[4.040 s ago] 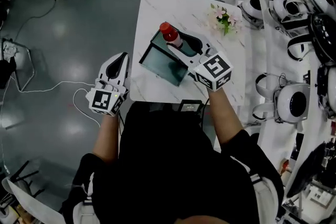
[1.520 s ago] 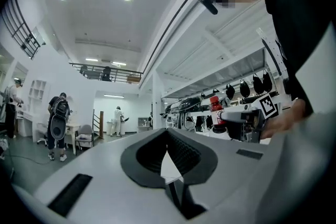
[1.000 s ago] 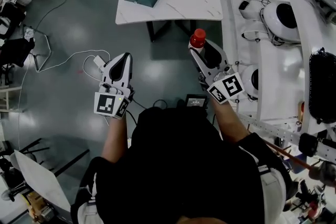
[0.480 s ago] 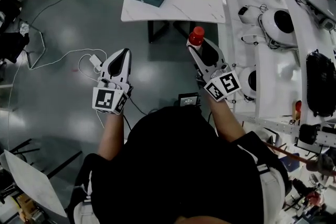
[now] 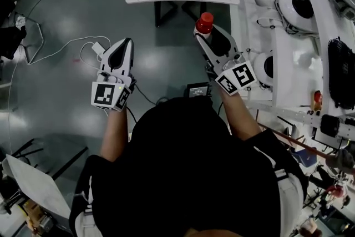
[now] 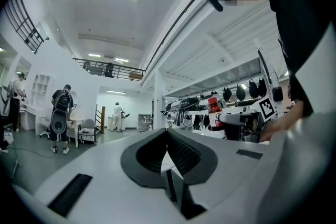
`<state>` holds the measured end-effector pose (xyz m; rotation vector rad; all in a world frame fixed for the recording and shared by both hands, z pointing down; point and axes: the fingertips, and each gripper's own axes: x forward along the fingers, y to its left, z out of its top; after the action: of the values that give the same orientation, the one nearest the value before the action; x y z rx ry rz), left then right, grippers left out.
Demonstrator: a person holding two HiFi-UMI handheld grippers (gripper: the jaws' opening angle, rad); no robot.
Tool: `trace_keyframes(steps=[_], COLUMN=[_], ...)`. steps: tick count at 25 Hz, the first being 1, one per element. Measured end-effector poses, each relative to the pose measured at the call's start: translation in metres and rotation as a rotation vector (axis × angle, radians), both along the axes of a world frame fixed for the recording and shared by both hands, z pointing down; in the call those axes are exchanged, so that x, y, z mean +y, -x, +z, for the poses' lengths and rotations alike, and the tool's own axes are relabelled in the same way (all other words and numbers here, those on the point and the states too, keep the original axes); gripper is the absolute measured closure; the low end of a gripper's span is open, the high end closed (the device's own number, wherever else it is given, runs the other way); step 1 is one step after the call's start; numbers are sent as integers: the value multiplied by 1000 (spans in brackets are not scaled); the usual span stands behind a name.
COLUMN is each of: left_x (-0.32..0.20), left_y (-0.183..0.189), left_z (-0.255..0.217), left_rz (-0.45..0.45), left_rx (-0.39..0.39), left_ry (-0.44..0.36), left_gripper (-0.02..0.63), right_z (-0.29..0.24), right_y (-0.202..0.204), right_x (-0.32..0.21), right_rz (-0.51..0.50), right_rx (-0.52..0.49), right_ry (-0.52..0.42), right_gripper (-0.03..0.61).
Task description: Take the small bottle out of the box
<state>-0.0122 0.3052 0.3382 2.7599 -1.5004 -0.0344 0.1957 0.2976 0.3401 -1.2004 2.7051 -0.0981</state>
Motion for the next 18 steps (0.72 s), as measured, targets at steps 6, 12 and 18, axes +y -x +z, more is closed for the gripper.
trace_keyframes(steps=[6,12,18], left_x=[11,13,10], left_y=[-13,-27,-47], left_z=[8,9,11], left_rz=[24,34,37], left_rx=[6,5,-5], left_ry=[31,43,47], left_gripper=[600,599,599], right_z=[6,9,15], right_y=[-10,-21,-41], right_x=[10,11,9], right_rz=[9,6,4], right_rx=[0,1,-8], right_ry=[23,34,47], right_gripper=[367,368,367])
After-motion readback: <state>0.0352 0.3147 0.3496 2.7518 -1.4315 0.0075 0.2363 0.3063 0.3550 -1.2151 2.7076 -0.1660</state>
